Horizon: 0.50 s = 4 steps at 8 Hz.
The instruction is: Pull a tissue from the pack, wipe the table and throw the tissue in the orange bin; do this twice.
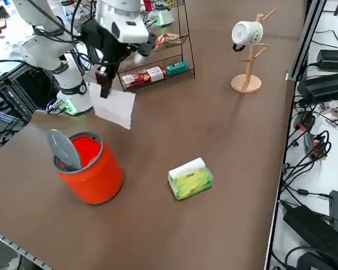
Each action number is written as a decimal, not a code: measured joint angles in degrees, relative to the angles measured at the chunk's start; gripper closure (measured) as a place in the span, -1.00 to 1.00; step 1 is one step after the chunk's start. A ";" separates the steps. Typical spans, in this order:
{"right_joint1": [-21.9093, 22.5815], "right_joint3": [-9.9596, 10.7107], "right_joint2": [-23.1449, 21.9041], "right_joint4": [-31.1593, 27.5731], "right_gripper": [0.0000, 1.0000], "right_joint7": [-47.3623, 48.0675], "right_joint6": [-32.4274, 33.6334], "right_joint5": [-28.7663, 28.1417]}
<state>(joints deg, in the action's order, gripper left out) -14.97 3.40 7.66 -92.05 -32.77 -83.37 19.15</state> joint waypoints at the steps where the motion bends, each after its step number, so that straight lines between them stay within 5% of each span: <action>1: -2.04 0.05 -0.04 0.10 0.96 -2.92 -1.08 1.29; 4: -7.15 0.10 -1.21 0.57 0.96 -10.32 -3.13 4.22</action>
<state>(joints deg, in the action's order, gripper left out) -22.12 3.50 6.45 -91.48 -43.09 -86.50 23.37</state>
